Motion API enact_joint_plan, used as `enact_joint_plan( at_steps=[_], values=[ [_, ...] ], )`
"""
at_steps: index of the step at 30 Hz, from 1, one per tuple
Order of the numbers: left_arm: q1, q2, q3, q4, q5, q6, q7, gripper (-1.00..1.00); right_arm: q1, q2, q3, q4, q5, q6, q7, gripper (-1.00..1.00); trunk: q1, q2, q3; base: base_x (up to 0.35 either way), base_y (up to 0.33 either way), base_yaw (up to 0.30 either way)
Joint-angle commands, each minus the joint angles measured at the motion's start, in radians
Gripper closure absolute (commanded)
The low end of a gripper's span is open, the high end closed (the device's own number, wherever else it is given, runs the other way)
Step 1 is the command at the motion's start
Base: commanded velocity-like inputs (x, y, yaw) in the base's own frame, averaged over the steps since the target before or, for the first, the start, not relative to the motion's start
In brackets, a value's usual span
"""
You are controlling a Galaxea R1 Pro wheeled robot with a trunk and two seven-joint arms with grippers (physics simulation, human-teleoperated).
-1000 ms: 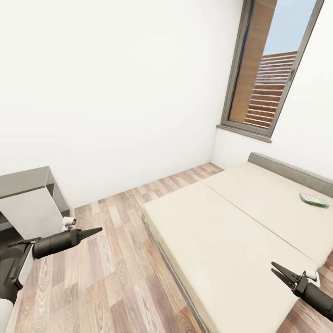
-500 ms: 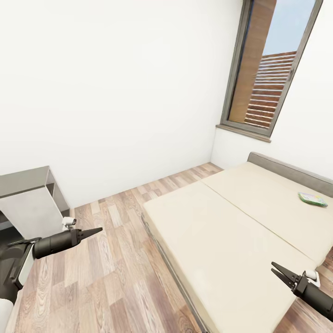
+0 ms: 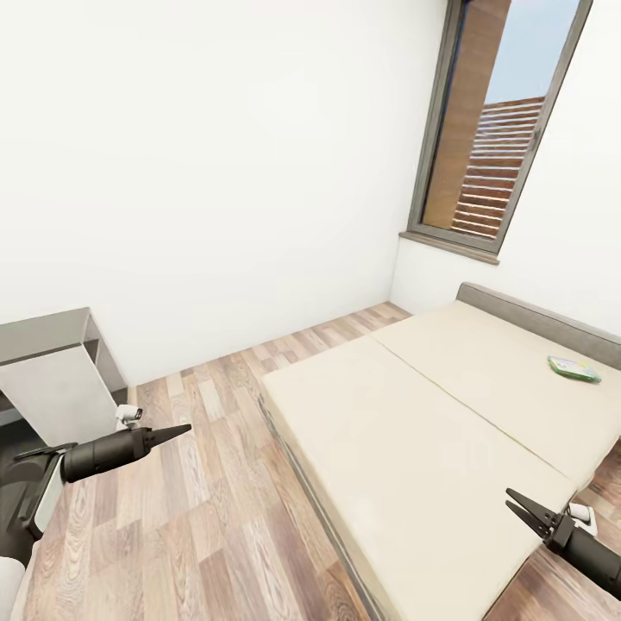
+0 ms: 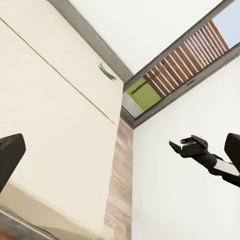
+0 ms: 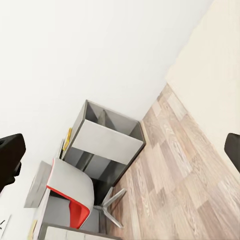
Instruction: Put all the toys in the child's room - the three board games (two on the bed and one on the table), the two jigsaw puzzles on the table, and the tennis ball on the table - inside the toy box on the table in the child's room.
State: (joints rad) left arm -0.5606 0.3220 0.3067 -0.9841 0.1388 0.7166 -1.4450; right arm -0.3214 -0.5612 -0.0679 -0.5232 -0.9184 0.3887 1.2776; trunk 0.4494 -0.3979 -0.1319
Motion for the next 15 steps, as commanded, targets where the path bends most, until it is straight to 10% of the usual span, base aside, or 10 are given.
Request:
enact_joint_plan(
  at_steps=[1,15],
  values=[
    [-0.001,0.000,0.000,0.000,0.001,0.011,-0.003,-1.00,-0.001,0.000,0.000,0.000,-0.005,0.010,0.002,-1.00,0.001,-0.002,-0.002,-0.003,-0.006,0.000],
    [-0.001,0.000,0.000,0.001,0.001,0.011,-0.003,-1.00,-0.001,0.001,0.001,0.000,0.034,0.010,0.003,-1.00,0.001,-0.002,-0.002,-0.001,-0.001,0.000]
  ],
)
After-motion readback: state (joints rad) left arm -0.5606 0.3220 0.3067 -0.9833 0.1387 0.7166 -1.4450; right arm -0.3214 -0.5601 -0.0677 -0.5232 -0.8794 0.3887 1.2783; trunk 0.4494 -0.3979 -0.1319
